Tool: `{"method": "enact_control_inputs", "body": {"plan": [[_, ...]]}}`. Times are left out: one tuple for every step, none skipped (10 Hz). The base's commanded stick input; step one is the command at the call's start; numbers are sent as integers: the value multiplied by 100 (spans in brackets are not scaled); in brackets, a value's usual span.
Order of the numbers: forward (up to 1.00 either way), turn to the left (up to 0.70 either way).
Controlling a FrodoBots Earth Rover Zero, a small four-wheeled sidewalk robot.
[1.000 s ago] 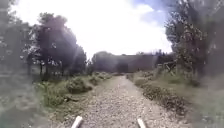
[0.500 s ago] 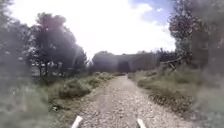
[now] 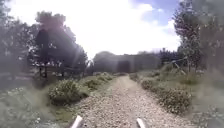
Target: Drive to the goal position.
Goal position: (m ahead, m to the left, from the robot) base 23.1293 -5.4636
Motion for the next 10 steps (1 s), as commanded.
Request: {"method": "enact_control_inputs", "body": {"plan": [[70,0],[70,0],[70,0],[70,0],[70,0],[70,0],[70,0],[70,0],[70,0],[70,0]]}}
